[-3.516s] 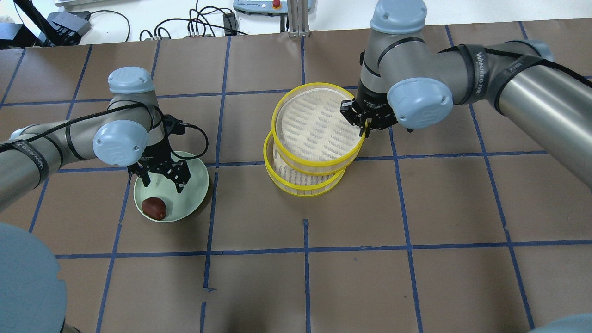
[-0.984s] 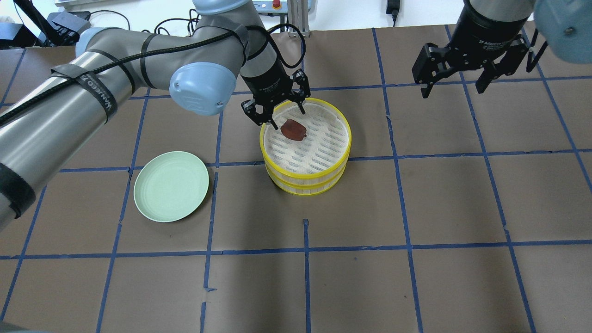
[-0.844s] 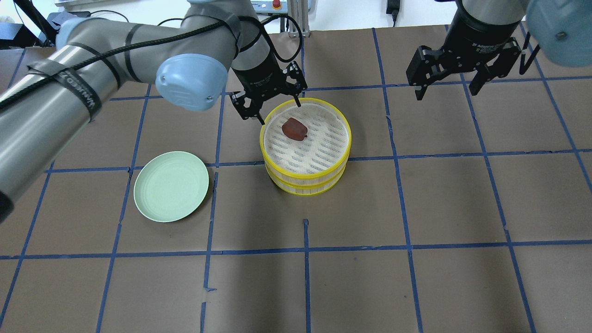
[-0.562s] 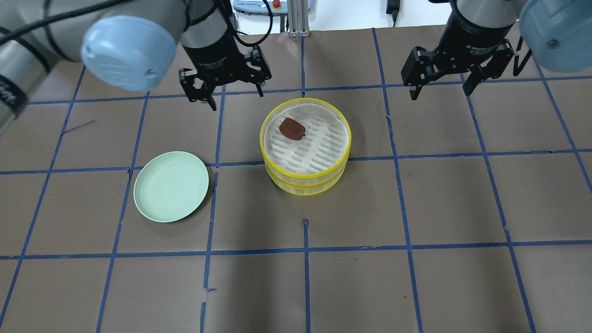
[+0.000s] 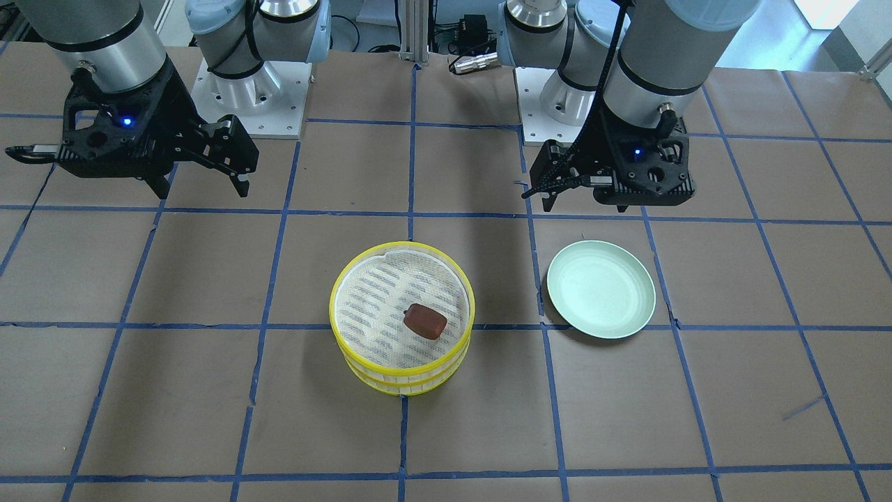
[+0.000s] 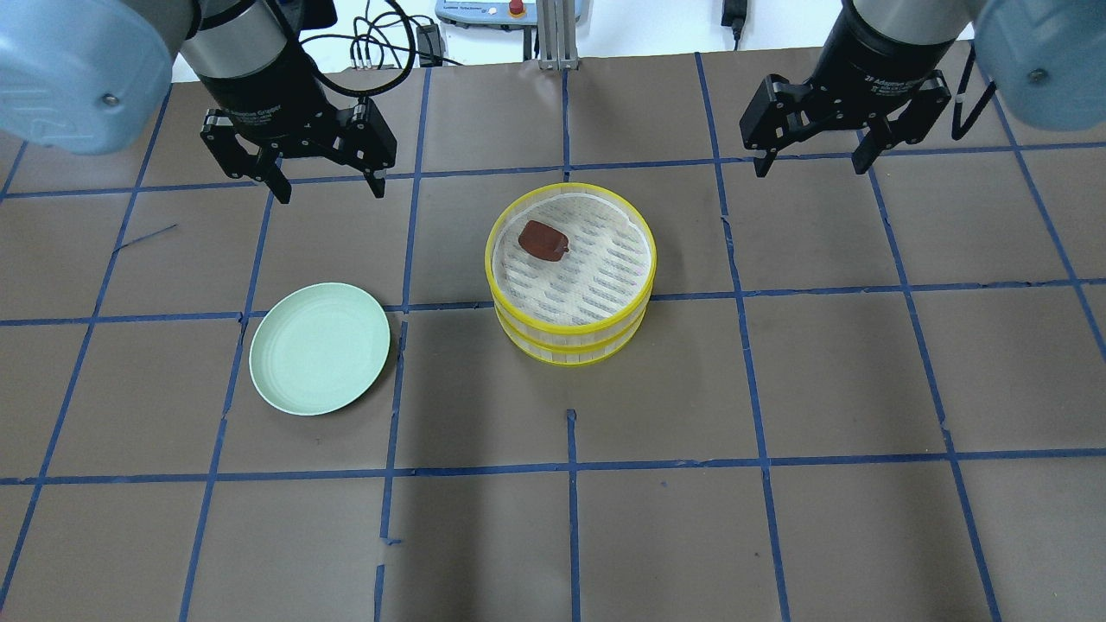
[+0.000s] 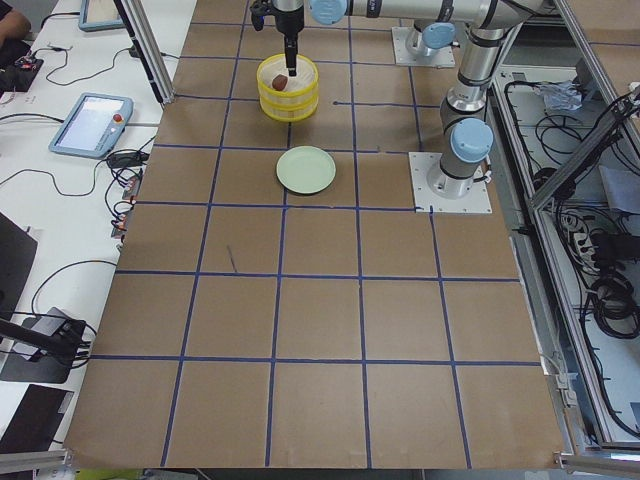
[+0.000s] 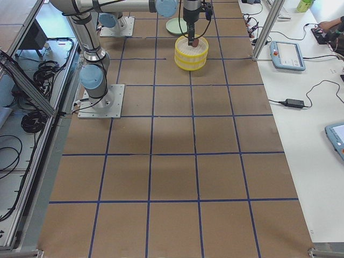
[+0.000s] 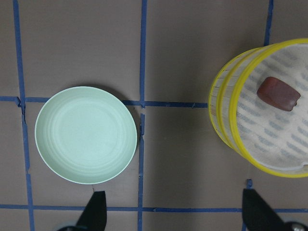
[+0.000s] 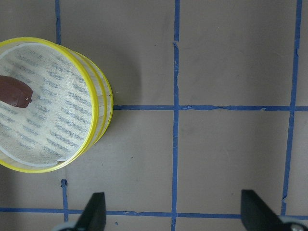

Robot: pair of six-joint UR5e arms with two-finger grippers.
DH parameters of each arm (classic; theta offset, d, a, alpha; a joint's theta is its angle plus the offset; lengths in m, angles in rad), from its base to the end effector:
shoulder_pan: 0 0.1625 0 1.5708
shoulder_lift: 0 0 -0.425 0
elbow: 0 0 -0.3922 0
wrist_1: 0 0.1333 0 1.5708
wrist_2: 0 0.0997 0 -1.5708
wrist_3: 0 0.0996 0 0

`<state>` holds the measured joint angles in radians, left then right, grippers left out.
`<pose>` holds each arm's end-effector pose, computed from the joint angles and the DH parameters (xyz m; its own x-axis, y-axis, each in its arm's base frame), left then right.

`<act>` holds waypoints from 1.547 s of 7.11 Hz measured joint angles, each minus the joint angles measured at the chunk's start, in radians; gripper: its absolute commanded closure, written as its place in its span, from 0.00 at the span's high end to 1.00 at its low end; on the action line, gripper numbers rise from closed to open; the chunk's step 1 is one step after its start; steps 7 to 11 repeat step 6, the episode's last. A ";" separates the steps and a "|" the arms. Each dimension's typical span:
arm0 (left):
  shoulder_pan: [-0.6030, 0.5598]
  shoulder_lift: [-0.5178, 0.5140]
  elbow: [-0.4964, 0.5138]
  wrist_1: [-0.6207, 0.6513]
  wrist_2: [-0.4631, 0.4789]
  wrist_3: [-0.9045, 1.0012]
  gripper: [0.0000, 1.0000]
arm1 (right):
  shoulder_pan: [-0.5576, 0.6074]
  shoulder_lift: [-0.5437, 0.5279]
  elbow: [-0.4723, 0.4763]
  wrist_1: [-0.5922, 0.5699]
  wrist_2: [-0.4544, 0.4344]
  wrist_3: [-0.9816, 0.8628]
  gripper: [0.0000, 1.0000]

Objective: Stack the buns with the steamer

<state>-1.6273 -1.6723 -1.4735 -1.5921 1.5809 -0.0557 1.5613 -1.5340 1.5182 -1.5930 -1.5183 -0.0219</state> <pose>-0.1621 -0.5241 0.4816 -0.9999 0.0011 -0.0115 0.0008 0.9997 0.0249 0.1337 -0.5125 0.4978 -0.9986 -0.0144 -0.0516 -0.0124 0.9992 -0.0391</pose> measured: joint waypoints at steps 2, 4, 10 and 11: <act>-0.009 0.006 -0.006 0.001 0.016 0.007 1.00 | 0.000 0.000 0.001 -0.002 -0.001 0.003 0.99; -0.012 0.006 -0.007 -0.001 0.015 0.012 1.00 | -0.001 0.000 0.004 -0.001 0.000 0.002 0.99; -0.013 0.006 -0.008 -0.003 0.013 0.014 1.00 | -0.001 0.000 0.006 -0.003 0.002 0.002 0.99; -0.013 0.006 -0.008 -0.003 0.013 0.014 1.00 | -0.001 0.000 0.006 -0.003 0.002 0.002 0.99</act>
